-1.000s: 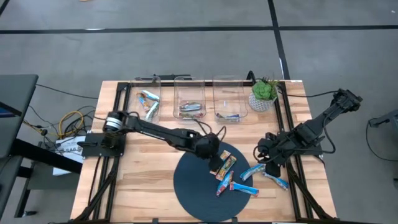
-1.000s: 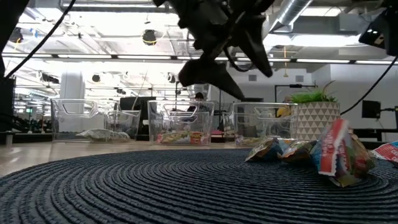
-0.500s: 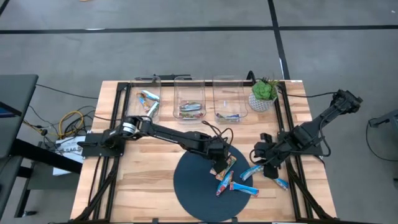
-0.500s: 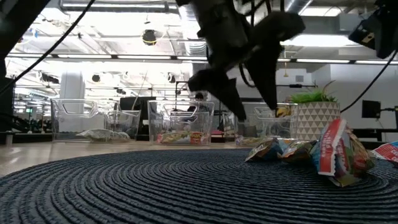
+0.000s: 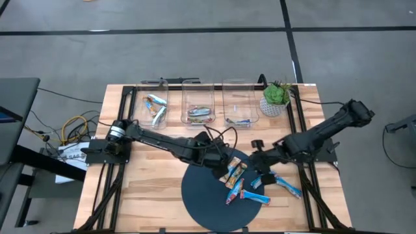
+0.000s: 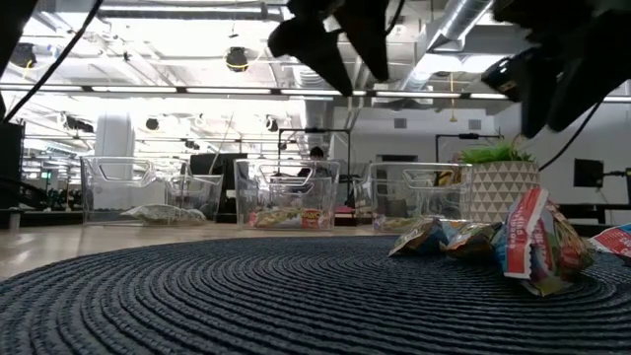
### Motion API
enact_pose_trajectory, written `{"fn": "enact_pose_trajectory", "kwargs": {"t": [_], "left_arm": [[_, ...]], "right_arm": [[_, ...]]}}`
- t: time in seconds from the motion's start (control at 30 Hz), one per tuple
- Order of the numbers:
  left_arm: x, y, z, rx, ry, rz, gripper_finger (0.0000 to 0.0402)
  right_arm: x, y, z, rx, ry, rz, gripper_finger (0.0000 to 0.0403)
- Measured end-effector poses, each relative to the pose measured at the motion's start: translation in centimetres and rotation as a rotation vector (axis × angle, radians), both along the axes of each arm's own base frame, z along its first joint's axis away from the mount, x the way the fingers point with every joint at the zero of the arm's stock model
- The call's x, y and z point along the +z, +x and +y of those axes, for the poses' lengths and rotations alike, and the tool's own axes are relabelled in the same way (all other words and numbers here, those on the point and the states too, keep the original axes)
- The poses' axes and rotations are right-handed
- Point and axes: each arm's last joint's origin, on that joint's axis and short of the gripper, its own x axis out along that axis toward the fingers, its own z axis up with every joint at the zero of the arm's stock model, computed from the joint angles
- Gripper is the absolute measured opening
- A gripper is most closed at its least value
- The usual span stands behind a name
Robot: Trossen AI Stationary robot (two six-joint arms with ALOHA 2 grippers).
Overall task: Pick and place Granola Bars by type
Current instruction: Put the yellow granola bar into the left transparent bin
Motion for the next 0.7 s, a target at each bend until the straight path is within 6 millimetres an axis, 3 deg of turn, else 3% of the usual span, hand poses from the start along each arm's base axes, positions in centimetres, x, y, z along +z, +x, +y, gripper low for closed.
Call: {"fn": "enact_pose_trajectory", "kwargs": {"t": [0.37, 0.53, 0.7], "left_arm": [[0.4, -3.0, -0.2, 0.054, 0.120, 0.186, 0.0261], [0.7, -3.6, -0.2, 0.068, 0.160, 0.200, 0.0261], [1.0, -3.3, -0.5, 0.086, 0.128, 0.136, 0.0261]], "right_arm": [[-3.1, 3.5, -1.3, 0.056, -0.016, 0.036, 0.0113], [-4.2, 4.2, -1.5, 0.049, -0.009, 0.065, 0.0113], [-4.1, 4.1, -1.5, 0.033, 0.033, 0.075, 0.0113]]}}
